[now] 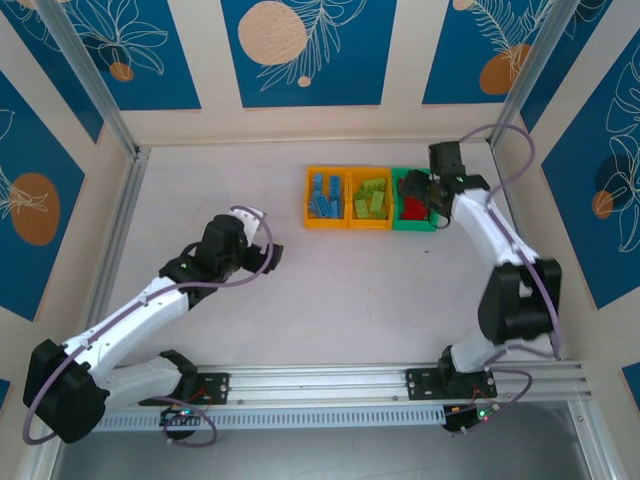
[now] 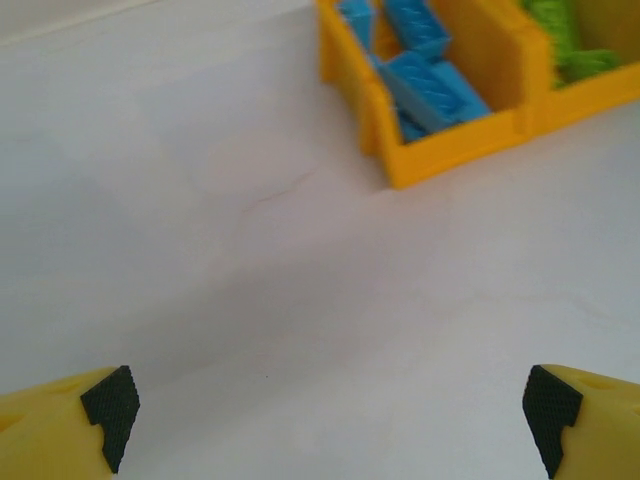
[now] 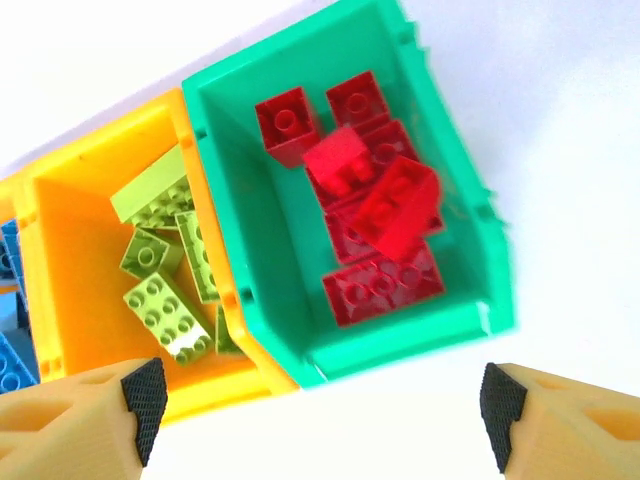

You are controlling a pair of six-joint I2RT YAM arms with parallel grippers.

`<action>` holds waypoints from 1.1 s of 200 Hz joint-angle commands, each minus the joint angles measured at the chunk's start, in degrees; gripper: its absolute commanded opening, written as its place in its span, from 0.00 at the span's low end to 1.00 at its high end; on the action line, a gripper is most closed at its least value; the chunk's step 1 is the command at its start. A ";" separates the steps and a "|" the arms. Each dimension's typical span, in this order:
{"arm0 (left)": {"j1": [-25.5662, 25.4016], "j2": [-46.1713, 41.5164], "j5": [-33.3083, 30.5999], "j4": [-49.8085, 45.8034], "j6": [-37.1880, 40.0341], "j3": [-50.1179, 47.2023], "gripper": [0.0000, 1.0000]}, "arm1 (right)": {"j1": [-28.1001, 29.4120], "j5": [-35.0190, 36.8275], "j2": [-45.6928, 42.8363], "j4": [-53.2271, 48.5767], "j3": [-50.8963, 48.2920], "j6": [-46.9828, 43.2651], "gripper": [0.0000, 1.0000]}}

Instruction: Sort the legos into containers by color

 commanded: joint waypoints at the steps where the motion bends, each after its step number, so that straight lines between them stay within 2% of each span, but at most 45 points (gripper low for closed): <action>1: 4.32 -0.37 -7.73 4.13 2.41 -1.51 1.00 | -0.59 6.08 -10.64 8.19 -10.75 -3.81 0.86; 15: 6.82 -0.56 -10.51 7.55 5.30 -3.90 1.00 | -0.84 10.02 -17.53 17.82 -20.88 -7.11 0.88; 34: 9.73 -0.52 -15.43 12.75 7.88 -7.38 1.00 | -1.47 10.80 -24.25 35.64 -35.33 -14.48 0.89; 54: 13.50 -0.39 -14.35 19.62 8.47 -11.72 1.00 | -1.69 10.71 -25.66 50.55 -45.83 -22.21 0.92; 84: 18.16 1.00 -9.01 31.52 7.10 -18.46 1.00 | -4.41 6.02 -16.72 52.64 -46.39 -22.82 0.93; 98: 20.49 3.08 -5.73 37.26 6.44 -20.95 1.00 | -5.05 2.38 -11.81 60.50 -47.54 -21.89 0.93; 106: 21.82 4.55 -3.87 39.64 6.12 -21.96 1.00 | -4.91 1.83 -9.63 60.98 -45.79 -22.29 0.93; 117: 23.48 7.03 -2.77 43.31 5.53 -23.13 1.00 | -4.95 0.99 -6.07 67.98 -45.99 -21.77 0.94; 133: 26.00 10.77 0.06 49.69 5.26 -24.53 1.00 | -5.11 -5.18 0.31 74.24 -45.55 -23.53 0.97; 142: 27.33 12.20 2.97 51.42 5.73 -24.11 1.00 | -5.12 -10.70 0.30 75.99 -47.43 -25.98 1.00; 151: 28.21 14.45 4.47 55.35 5.88 -24.13 1.00 | -5.06 -9.70 3.01 83.86 -49.12 -25.63 1.00; 162: 28.76 17.61 5.57 56.57 6.50 -22.74 1.00 | -5.82 -9.81 0.85 77.59 -48.09 -24.76 1.00; 171: 29.12 21.17 6.16 58.63 6.48 -21.90 1.00 | -5.74 -9.60 2.06 82.23 -49.12 -24.86 1.00; 184: 29.20 27.01 9.77 64.00 7.78 -21.64 1.00 | -5.36 -8.79 1.29 79.13 -48.35 -25.08 0.99; 195: 29.16 25.62 11.46 60.67 8.58 -21.33 1.00 | -5.08 -8.25 1.48 80.13 -48.45 -25.22 0.99; 202: 29.19 26.42 11.39 63.00 8.50 -21.74 1.00 | -5.25 -8.67 1.41 79.49 -48.37 -25.20 1.00; 220: 29.22 26.23 11.39 61.91 8.55 -21.46 1.00 | -5.30 -8.65 1.53 79.79 -48.41 -25.19 0.99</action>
